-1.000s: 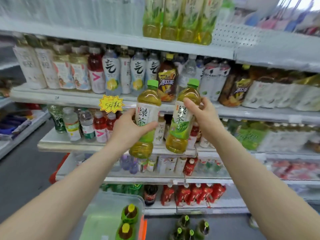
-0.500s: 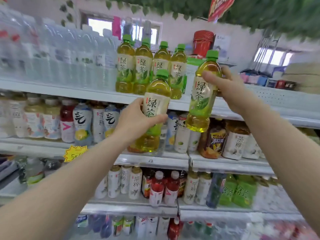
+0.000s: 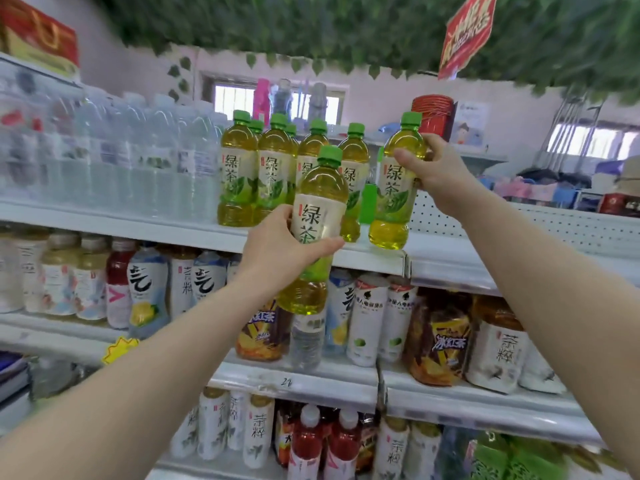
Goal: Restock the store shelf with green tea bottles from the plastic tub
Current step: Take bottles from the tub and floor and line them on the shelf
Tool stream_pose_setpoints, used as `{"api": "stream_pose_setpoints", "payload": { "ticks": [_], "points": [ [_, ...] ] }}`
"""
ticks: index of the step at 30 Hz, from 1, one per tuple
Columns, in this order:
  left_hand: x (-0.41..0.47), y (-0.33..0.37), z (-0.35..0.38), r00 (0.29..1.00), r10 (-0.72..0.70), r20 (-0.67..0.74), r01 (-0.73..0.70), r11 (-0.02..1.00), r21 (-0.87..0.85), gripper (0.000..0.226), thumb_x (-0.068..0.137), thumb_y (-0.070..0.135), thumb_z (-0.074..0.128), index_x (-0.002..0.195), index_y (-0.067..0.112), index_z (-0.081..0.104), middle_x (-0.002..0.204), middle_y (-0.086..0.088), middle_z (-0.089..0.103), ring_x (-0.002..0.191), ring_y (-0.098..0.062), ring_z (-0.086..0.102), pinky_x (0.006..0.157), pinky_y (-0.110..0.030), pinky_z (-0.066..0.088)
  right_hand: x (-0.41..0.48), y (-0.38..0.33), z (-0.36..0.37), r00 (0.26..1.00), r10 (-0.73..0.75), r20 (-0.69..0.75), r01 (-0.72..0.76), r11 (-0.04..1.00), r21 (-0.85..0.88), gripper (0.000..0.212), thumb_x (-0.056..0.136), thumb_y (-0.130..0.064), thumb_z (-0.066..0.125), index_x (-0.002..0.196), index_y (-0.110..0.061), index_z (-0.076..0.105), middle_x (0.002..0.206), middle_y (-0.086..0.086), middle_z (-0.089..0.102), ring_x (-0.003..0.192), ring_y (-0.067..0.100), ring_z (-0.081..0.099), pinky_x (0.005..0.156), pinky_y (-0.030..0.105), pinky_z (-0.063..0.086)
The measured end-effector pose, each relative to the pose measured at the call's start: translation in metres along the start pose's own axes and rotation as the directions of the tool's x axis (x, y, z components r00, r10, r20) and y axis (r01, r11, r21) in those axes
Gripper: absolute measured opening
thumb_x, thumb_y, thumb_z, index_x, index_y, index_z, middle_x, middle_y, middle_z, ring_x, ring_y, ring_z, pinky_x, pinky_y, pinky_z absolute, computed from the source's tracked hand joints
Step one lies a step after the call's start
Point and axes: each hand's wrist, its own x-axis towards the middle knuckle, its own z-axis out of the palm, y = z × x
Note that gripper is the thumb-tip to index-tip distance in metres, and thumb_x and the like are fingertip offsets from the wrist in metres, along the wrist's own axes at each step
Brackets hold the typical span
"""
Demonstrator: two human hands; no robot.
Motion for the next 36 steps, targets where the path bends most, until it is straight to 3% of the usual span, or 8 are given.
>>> {"api": "stream_pose_setpoints", "payload": {
  "ticks": [4,9,11,14,17,21,28,36],
  "points": [
    [0.009,-0.004,0.007,1.000,-0.009,-0.003,0.009,1.000,-0.002,0.059,0.065,0.057,0.081,0.111,0.029,0.057,0.099,0.016,0.065,0.087,0.001,0.061,0.071,-0.023,0.053,0.012,0.021,0.008,0.999,0.041,0.018,-0.041,0.999,0.019,0.062,0.087,-0.031,0.072,0.141,-0.016,0.044,0.122,0.010,0.064,0.109,0.025,0.065,0.093,0.051,0.054],
    [0.016,-0.008,0.015,0.999,-0.031,-0.022,0.031,0.999,-0.017,0.057,0.065,0.056,0.082,0.109,0.029,0.058,0.098,0.014,0.066,0.086,-0.002,0.063,0.075,-0.032,0.057,0.016,0.023,0.010,0.996,0.034,0.081,-0.031,0.998,-0.047,0.054,0.095,-0.029,0.062,0.143,-0.018,0.040,0.118,0.005,0.064,0.106,0.020,0.065,0.096,0.049,0.053],
    [0.017,-0.009,0.019,0.999,-0.039,-0.035,0.038,0.999,-0.038,0.056,0.064,0.055,0.083,0.107,0.029,0.058,0.097,0.014,0.067,0.088,-0.005,0.064,0.079,-0.038,0.057,0.012,0.022,0.010,0.999,-0.021,0.026,0.026,0.972,-0.235,0.061,0.094,-0.039,0.062,0.145,-0.020,0.036,0.125,0.001,0.060,0.114,0.022,0.061,0.100,0.051,0.050],
    [0.018,-0.010,0.023,0.998,-0.045,-0.040,0.043,0.997,-0.060,0.056,0.064,0.055,0.083,0.107,0.030,0.058,0.097,0.013,0.067,0.090,-0.007,0.064,0.082,-0.040,0.056,-0.003,0.025,0.018,0.980,-0.191,-0.055,0.130,0.827,-0.547,0.083,0.084,-0.048,0.070,0.150,-0.020,0.027,0.145,0.007,0.046,0.129,0.026,0.048,0.106,0.048,0.042],
    [0.019,-0.008,0.027,0.999,-0.040,-0.034,0.038,0.998,-0.056,0.057,0.064,0.056,0.082,0.108,0.029,0.058,0.098,0.014,0.066,0.090,-0.006,0.063,0.083,-0.040,0.056,-0.014,0.037,0.028,0.954,-0.298,-0.033,0.196,0.703,-0.683,0.098,0.078,-0.047,0.077,0.153,-0.030,0.016,0.145,0.015,0.038,0.122,0.033,0.050,0.097,0.046,0.047],
    [0.020,-0.009,0.030,0.999,-0.036,-0.022,0.035,0.998,-0.045,0.056,0.064,0.057,0.082,0.108,0.030,0.059,0.097,0.015,0.066,0.088,-0.003,0.063,0.081,-0.037,0.056,-0.008,0.056,0.030,0.967,-0.255,-0.030,0.174,0.735,-0.655,0.100,0.084,-0.030,0.074,0.155,-0.036,0.003,0.124,0.016,0.048,0.096,0.025,0.050,0.083,0.034,0.040],
    [0.022,-0.015,0.029,0.999,-0.034,-0.040,0.032,0.998,-0.049,0.055,0.064,0.058,0.082,0.108,0.033,0.059,0.098,0.017,0.067,0.089,0.000,0.063,0.080,-0.033,0.056,0.033,0.081,0.039,0.986,-0.117,-0.118,0.027,0.814,-0.580,0.109,0.081,-0.022,0.079,0.156,-0.017,-0.001,0.137,0.019,0.045,0.123,0.036,0.050,0.097,0.047,0.044],
    [0.022,-0.012,0.036,0.999,-0.010,-0.038,0.009,1.000,-0.026,0.053,0.063,0.057,0.083,0.105,0.037,0.057,0.094,0.020,0.067,0.083,0.007,0.061,0.071,-0.021,0.053,0.051,0.091,0.042,0.995,-0.030,-0.100,-0.030,0.837,-0.547,0.113,0.079,-0.024,0.080,0.156,-0.026,-0.002,0.140,0.014,0.049,0.126,0.034,0.051,0.100,0.050,0.046]
  ]
}}
